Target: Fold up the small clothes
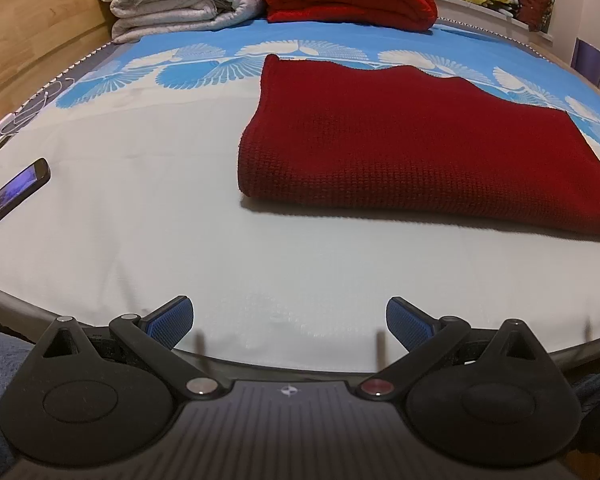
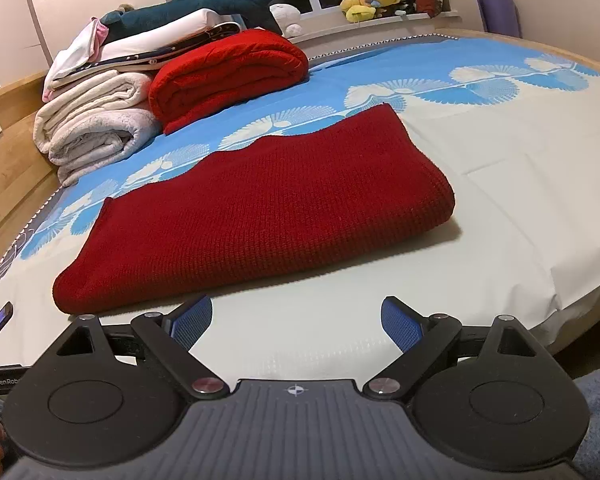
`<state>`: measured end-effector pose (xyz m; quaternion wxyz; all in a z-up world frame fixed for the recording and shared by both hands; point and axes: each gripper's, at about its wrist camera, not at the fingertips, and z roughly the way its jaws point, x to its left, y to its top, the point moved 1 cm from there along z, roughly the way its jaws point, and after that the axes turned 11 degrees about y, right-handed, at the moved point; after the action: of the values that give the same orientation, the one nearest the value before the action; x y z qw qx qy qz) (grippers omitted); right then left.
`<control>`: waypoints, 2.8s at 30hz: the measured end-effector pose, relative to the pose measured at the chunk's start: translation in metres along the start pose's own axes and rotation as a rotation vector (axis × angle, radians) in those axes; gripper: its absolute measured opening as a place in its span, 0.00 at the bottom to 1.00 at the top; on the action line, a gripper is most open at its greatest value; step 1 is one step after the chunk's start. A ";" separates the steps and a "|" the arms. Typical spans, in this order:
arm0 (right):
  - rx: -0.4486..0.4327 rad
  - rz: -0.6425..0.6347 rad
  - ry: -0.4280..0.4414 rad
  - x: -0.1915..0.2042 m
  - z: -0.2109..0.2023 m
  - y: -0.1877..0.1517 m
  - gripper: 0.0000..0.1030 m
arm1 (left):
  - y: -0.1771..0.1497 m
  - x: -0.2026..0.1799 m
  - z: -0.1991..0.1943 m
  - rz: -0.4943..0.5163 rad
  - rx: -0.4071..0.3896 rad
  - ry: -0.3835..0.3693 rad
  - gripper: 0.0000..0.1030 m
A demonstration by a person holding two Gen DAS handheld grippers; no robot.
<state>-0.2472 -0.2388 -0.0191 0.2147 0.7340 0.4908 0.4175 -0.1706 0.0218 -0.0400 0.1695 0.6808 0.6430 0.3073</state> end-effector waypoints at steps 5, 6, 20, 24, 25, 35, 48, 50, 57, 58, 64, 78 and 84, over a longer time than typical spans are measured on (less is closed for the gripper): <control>0.002 0.027 0.005 -0.005 0.000 0.002 0.89 | 0.000 -0.001 0.000 -0.002 0.001 -0.003 1.00; 0.003 0.040 0.006 -0.006 0.000 0.003 0.89 | 0.000 -0.001 0.000 -0.002 0.001 -0.004 1.00; 0.013 0.309 0.011 -0.038 0.009 0.005 0.89 | 0.002 -0.004 0.001 0.002 0.003 -0.020 1.00; 0.011 0.339 0.004 -0.042 0.011 0.005 0.89 | 0.003 -0.004 0.002 0.000 0.002 -0.026 1.00; 0.011 0.342 0.001 -0.042 0.012 0.006 0.89 | 0.004 -0.004 0.002 -0.002 0.002 -0.027 1.00; -0.024 0.552 -0.075 -0.072 0.032 0.020 0.89 | 0.036 -0.015 -0.004 -0.013 -0.019 -0.066 1.00; -0.099 0.711 -0.091 -0.101 0.077 0.044 0.92 | 0.095 -0.097 0.016 0.077 -0.167 -0.038 1.00; -0.114 0.719 -0.088 -0.103 0.084 0.048 0.93 | 0.097 -0.105 0.024 0.085 -0.167 -0.047 1.00; -0.156 0.757 -0.029 -0.107 0.107 0.055 0.34 | 0.094 -0.134 0.057 0.177 -0.110 0.006 1.00; -0.161 0.767 0.002 -0.108 0.108 0.055 0.20 | 0.093 -0.136 0.061 0.181 -0.100 0.013 1.00; -0.212 0.660 -0.003 -0.089 0.102 0.073 0.19 | 0.095 -0.135 0.072 0.169 -0.072 0.011 1.00; -0.197 0.905 -0.037 -0.120 0.111 0.052 0.46 | 0.161 0.036 0.077 -0.102 0.069 -0.028 1.00; -0.191 0.776 -0.138 -0.098 0.112 0.070 0.17 | 0.167 0.148 0.150 -0.348 0.251 0.167 0.98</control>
<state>-0.1339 -0.3458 -0.0705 0.1410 0.8677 0.1209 0.4610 0.0511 0.1724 -0.0187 0.0801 0.5475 0.7957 0.2465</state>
